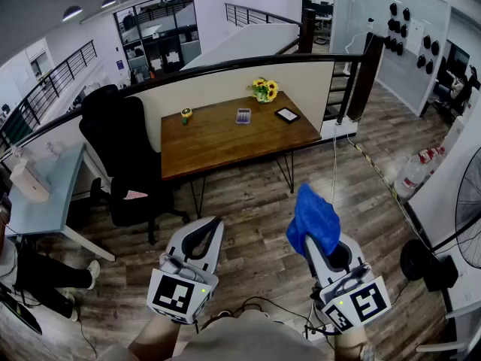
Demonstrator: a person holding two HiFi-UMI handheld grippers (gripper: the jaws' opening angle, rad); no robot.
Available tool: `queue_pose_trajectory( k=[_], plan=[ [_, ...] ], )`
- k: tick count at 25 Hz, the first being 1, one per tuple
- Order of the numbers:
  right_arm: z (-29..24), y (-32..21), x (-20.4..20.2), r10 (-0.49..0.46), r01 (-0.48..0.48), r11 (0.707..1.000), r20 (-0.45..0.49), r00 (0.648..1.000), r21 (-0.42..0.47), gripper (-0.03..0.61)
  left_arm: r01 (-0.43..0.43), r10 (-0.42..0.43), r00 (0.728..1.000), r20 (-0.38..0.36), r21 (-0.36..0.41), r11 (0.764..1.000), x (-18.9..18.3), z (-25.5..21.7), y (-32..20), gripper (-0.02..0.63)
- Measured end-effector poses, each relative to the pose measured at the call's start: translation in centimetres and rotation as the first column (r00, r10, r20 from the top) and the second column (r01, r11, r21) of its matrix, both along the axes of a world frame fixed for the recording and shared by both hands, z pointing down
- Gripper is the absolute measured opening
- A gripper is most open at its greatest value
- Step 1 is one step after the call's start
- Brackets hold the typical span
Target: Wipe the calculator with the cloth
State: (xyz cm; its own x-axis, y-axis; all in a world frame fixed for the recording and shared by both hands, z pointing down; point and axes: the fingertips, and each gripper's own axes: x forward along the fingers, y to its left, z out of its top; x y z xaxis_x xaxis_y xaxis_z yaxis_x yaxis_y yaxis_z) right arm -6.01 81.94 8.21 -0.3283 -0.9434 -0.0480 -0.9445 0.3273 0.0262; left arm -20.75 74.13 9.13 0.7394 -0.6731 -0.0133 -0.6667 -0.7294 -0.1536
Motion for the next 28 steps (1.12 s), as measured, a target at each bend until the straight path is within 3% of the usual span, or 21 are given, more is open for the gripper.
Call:
queue_pose_trajectory(
  k=[7, 16, 28],
  plan=[
    [0.7, 0.8, 3.4, 0.016, -0.016, 1.0, 0.053, 0.998, -0.004, 0.072, 0.008, -0.008, 1.0, 0.006, -0.008, 1.0, 2.5, 0.7, 1.1, 0.003],
    [1.8, 0.7, 7.5, 0.042, -0.041, 0.999, 0.035, 0.999, -0.026, 0.073, 0.028, -0.028, 0.999, 0.022, -0.011, 1.0, 4.5, 1.7, 1.6, 0.003],
    [3.2, -3.8, 7.5, -0.012, 0.013, 0.999, 0.032, 0.999, -0.029, 0.072, 0.035, -0.034, 0.999, 0.029, -0.017, 0.999, 5.3, 2.5, -3.0, 0.003]
  ],
)
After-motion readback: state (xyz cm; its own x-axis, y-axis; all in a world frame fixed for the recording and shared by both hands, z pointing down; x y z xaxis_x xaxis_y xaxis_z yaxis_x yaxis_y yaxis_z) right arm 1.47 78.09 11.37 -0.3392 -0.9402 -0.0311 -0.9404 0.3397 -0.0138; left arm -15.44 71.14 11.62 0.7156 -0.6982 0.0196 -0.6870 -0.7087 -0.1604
